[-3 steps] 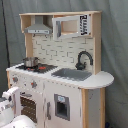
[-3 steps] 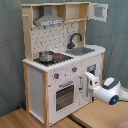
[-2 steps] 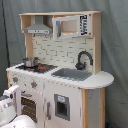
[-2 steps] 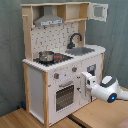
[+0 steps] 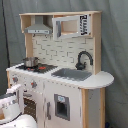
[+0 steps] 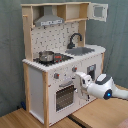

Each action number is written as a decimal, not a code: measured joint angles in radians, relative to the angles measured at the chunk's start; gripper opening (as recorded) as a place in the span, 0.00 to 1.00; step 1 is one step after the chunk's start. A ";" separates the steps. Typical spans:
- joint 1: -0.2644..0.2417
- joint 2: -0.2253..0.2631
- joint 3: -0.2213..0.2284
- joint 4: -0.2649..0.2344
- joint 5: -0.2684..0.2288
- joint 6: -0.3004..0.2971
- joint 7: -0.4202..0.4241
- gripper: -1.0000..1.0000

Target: Play with the kitchen

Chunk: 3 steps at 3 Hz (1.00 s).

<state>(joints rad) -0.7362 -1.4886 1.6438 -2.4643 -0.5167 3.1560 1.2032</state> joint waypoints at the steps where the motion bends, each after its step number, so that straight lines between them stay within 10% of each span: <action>1: -0.062 -0.009 0.019 0.052 0.001 -0.043 0.034 1.00; 2: -0.062 -0.009 0.019 0.052 0.001 -0.044 0.035 1.00; 3: -0.062 -0.009 0.019 0.053 0.001 -0.044 0.036 0.00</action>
<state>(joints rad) -0.7979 -1.4972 1.6629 -2.4118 -0.5154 3.1121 1.2389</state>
